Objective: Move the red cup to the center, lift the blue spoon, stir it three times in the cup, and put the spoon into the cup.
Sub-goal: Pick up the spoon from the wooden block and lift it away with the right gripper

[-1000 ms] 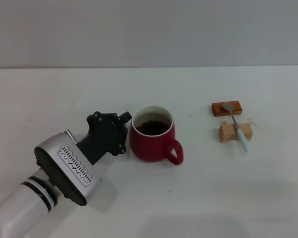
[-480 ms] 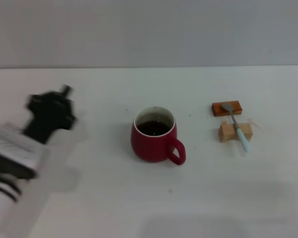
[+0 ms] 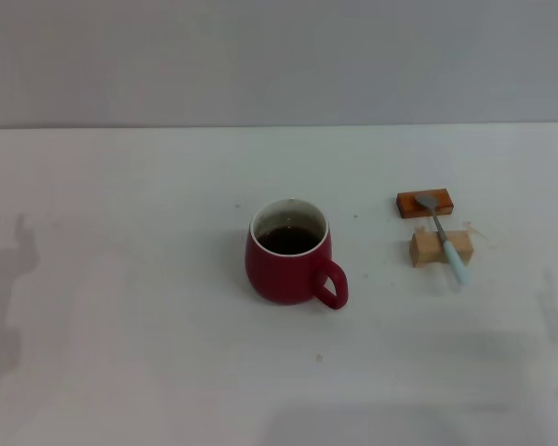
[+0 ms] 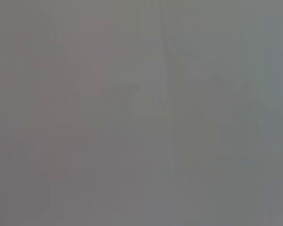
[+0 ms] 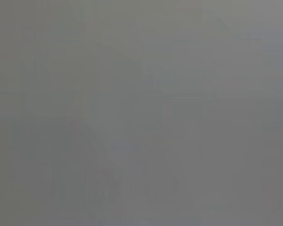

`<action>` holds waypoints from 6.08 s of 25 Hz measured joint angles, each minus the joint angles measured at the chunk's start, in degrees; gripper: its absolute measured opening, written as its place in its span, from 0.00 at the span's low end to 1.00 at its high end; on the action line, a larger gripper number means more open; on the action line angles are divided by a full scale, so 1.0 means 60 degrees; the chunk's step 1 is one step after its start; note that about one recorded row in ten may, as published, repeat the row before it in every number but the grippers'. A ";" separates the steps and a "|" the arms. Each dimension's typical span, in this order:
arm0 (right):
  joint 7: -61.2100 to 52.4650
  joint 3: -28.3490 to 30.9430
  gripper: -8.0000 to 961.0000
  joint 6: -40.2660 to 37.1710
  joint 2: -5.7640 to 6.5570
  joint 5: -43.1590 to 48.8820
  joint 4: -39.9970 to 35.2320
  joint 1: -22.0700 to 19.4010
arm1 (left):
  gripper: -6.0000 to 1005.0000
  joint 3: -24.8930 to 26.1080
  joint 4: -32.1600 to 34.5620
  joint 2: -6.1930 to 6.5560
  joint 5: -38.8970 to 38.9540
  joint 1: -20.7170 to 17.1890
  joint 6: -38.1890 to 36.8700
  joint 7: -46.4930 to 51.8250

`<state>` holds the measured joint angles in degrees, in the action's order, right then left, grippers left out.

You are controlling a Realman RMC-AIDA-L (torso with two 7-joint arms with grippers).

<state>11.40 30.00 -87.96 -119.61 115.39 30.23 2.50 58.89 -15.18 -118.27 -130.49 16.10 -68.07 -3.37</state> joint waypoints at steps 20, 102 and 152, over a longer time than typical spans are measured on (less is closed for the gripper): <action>0.0006 -0.0913 0.78 0.2891 0.0007 0.0000 -0.0182 0.0984 | 0.84 0.0191 0.0396 -0.0009 -0.0007 -0.0167 -0.0161 0.1168; -0.0875 -0.0958 0.77 0.5734 0.0010 -0.0570 -0.0433 0.2519 | 0.84 0.0438 0.0627 0.0009 -0.0004 -0.0311 -0.0416 0.1161; -0.1154 -0.0948 0.28 0.5841 0.0020 -0.0578 -0.0321 0.2518 | 0.84 0.0438 0.0654 0.0033 -0.0004 -0.0299 -0.0398 0.1168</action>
<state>4.47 24.31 -52.92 -119.49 111.92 28.30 17.61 61.52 -11.25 -118.07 -130.51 14.31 -70.46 3.63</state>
